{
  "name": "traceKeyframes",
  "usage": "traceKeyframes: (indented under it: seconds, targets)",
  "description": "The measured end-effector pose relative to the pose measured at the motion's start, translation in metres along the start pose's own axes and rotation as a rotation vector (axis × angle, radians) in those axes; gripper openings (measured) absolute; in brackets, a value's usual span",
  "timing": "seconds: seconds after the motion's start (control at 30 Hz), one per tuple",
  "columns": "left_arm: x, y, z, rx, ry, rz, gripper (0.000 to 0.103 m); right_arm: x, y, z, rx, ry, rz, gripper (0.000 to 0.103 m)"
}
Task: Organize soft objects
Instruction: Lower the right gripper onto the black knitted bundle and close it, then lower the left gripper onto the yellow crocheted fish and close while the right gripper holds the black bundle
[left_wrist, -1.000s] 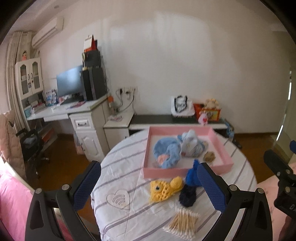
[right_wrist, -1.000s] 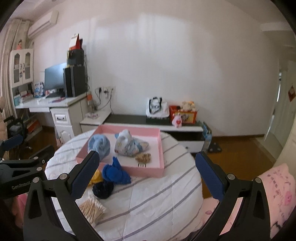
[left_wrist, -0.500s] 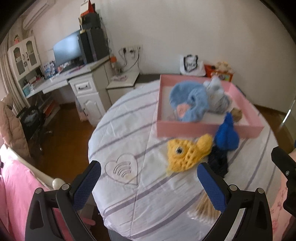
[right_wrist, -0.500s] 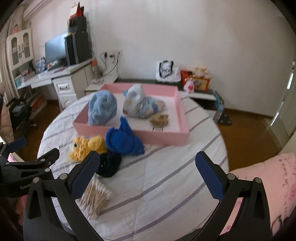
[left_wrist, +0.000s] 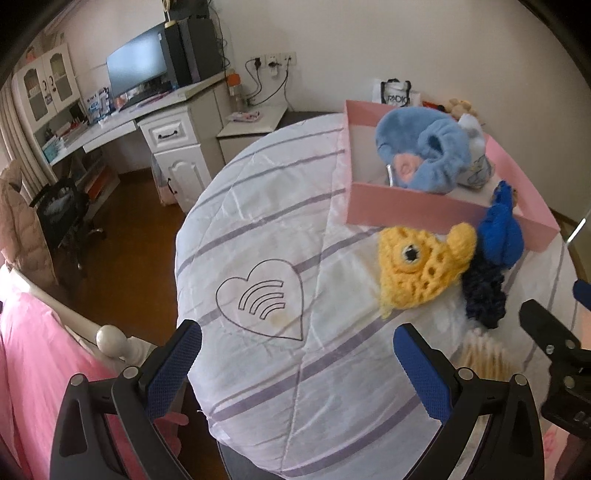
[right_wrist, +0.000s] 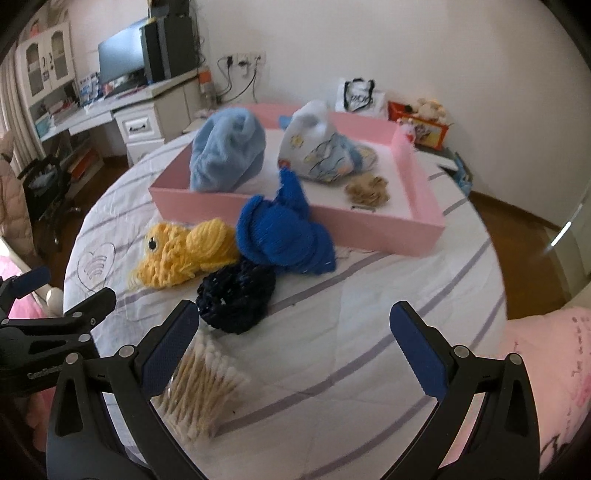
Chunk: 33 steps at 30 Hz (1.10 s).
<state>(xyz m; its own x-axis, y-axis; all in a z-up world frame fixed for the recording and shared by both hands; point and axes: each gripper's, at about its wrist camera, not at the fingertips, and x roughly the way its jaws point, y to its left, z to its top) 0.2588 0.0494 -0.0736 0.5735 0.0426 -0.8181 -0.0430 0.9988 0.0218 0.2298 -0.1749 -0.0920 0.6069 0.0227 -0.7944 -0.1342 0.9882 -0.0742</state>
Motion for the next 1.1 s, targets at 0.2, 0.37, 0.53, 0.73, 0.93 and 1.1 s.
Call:
traceKeyframes:
  seconds: [0.2, 0.37, 0.53, 0.73, 0.93, 1.1]
  targets:
    - [0.006, 0.012, 0.0, -0.014, -0.01, -0.021, 0.103, 0.028, 0.013, 0.002, -0.005, 0.066, 0.013, 0.092]
    - [0.021, 0.018, -0.005, -0.009, 0.013, -0.043, 0.103, 0.046, 0.019, 0.002, 0.01, 0.101, 0.031, 0.085]
    - [0.033, 0.022, -0.007, -0.017, 0.038, -0.057, 0.103, 0.057, 0.026, 0.004, 0.026, 0.118, 0.07, 0.067]
    - [0.036, 0.027, -0.007, -0.037, 0.035, -0.063, 0.103, 0.058, 0.04, 0.003, -0.014, 0.092, 0.076, 0.041]
    - [0.03, 0.025, -0.006, -0.042, 0.026, -0.074, 0.103, 0.049, 0.044, 0.002, -0.036, 0.084, 0.089, 0.022]
    - [0.026, 0.014, -0.005, -0.026, 0.026, -0.093, 0.103, 0.035, 0.029, -0.005, -0.007, 0.076, 0.106, 0.021]
